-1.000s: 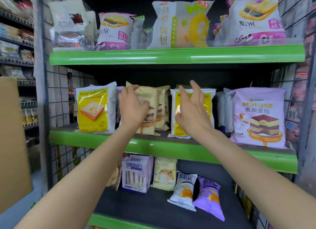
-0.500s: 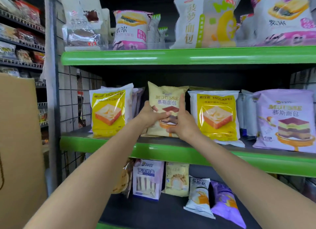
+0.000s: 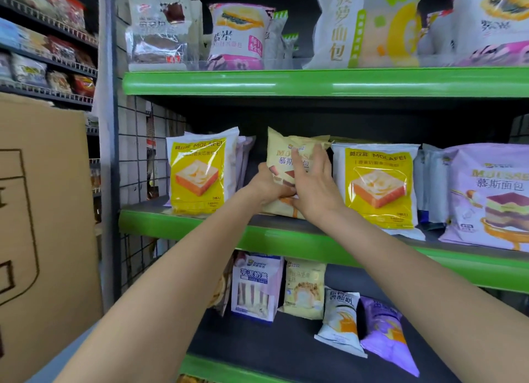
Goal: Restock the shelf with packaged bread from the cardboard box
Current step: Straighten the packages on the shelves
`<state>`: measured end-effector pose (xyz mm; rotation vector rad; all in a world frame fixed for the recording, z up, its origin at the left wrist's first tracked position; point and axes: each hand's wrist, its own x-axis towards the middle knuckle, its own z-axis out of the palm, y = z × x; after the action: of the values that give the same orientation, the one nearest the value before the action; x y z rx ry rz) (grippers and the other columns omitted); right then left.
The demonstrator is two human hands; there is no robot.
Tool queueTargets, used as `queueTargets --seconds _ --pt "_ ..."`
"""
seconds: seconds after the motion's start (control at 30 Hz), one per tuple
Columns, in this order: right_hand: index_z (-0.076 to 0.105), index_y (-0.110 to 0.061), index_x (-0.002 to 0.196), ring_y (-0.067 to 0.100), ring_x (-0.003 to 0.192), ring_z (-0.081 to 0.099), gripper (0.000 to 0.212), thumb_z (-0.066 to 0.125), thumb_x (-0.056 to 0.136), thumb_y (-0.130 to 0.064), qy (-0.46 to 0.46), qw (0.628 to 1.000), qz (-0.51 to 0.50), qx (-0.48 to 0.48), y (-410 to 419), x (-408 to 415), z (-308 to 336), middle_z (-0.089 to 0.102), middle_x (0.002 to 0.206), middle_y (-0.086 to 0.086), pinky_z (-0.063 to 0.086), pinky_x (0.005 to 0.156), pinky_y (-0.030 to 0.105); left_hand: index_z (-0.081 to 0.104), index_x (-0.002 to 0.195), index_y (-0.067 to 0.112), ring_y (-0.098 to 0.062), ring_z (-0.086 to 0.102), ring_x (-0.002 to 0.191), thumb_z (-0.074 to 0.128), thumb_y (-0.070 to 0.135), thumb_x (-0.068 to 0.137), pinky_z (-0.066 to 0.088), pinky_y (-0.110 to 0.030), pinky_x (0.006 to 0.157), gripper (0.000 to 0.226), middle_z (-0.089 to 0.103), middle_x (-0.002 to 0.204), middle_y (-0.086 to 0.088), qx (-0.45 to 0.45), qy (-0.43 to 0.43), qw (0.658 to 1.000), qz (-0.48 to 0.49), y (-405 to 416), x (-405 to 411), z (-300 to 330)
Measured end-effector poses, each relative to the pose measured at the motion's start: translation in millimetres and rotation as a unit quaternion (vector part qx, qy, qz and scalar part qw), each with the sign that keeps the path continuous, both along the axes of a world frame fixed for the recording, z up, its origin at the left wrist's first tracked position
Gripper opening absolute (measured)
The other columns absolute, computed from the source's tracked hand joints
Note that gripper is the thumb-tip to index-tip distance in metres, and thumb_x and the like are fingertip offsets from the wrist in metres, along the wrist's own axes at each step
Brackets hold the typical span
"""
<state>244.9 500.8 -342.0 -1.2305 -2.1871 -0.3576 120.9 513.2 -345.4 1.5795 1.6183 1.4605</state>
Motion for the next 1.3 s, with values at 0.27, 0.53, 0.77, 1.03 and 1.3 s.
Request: queueTargets --seconds 0.27,0.53,0.77,1.03,1.3 --pt "-0.001 -0.013 0.151 0.035 0.145 -0.011 0.086 0.054 0.087 0.003 -0.030 0.999 -0.017 0.011 -12 2 3 -0.015 0.156 0.018 0.018 0.118 0.039 0.047 0.131 0.006 -0.028 0.047 0.123 0.058 0.000 0.084 0.041 -0.031 0.100 0.049 0.049 0.129 -0.014 0.247 0.296 0.899 0.207 -58 -5 5" --pt "0.014 -0.023 0.149 0.035 0.146 -0.005 0.076 0.059 0.087 -0.014 -0.049 0.997 0.029 0.057 -17 -25 -3 -0.002 0.156 0.018 0.014 0.118 0.046 -0.013 0.149 0.012 -0.040 0.018 0.141 0.072 0.066 0.063 0.023 -0.055 0.112 0.133 0.012 0.152 -0.026 -0.037 0.066 0.931 0.358 -78 -65 7" --pt "0.022 -0.020 0.146 0.034 0.145 -0.002 0.071 0.060 0.086 -0.012 -0.081 0.994 0.041 0.061 -19 -38 -7 0.003 0.156 0.014 0.017 0.115 0.046 0.003 0.150 0.014 -0.041 0.035 0.126 0.074 0.057 0.066 0.037 -0.052 0.100 0.119 0.030 0.139 -0.021 0.071 0.139 0.908 0.388 -78 -74 8" --pt "-0.003 -0.017 0.151 0.035 0.124 0.046 0.076 0.048 0.095 -0.012 -0.057 0.958 0.225 -0.166 -29 -90 -5 0.042 0.141 0.019 0.040 0.096 0.036 0.006 0.150 0.015 -0.037 0.028 0.135 0.080 0.056 0.060 0.031 -0.051 0.109 0.123 0.024 0.146 -0.018 0.042 0.061 0.941 0.331 -70 -108 5" --pt "0.037 -0.008 0.138 0.028 0.102 0.053 0.044 0.035 0.094 -0.003 0.027 0.943 0.209 -0.257 -10 -117 -1 0.056 0.115 0.017 0.045 0.083 0.032 0.001 0.151 0.017 -0.035 0.023 0.140 0.082 0.046 0.064 0.025 -0.058 0.111 0.122 0.017 0.151 -0.015 0.069 0.032 0.944 0.323 -67 -112 -1"
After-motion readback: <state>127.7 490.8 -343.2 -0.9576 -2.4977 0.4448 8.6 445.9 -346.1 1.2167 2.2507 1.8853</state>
